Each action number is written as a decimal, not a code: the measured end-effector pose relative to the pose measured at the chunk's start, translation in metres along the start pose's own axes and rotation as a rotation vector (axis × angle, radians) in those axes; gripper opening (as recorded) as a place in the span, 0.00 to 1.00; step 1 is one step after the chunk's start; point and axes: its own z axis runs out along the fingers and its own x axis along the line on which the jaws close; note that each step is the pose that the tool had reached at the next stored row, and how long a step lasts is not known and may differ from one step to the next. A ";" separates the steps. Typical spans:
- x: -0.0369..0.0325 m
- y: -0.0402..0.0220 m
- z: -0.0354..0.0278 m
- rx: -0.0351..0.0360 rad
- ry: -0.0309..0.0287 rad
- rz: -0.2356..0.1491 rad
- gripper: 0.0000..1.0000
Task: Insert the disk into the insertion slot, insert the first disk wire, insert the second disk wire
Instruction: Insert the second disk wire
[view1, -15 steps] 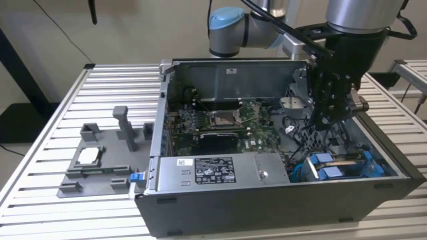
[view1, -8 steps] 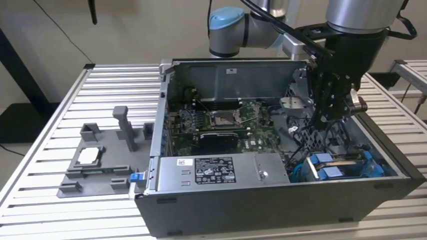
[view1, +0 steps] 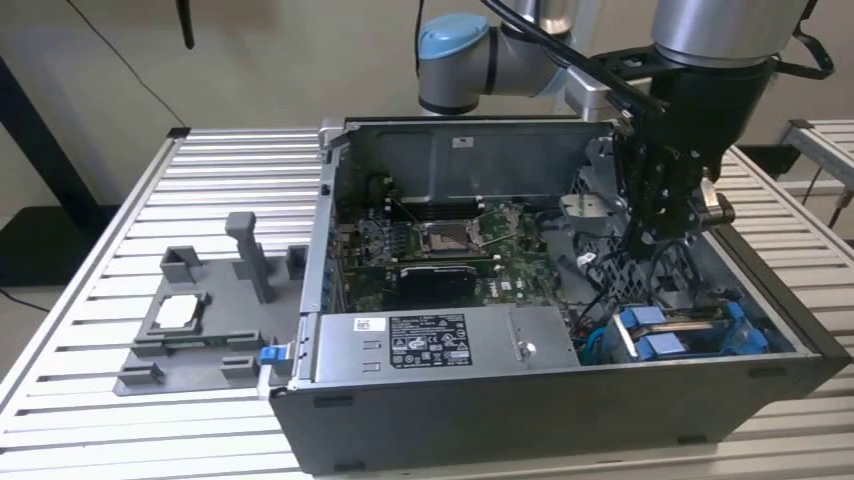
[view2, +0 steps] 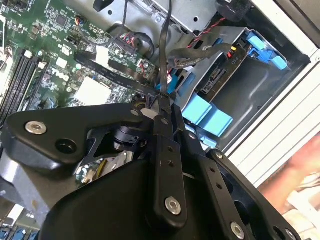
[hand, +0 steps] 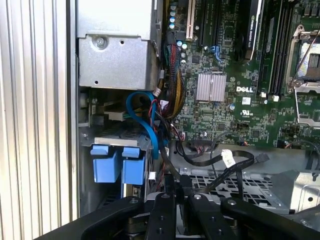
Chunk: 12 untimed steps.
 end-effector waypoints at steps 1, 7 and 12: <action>0.0000 0.0000 0.0000 0.0000 0.0000 0.000 0.16; 0.0000 0.0000 0.0000 0.0000 0.0000 0.000 0.16; -0.0019 0.0025 -0.0004 0.0041 0.0071 0.000 0.23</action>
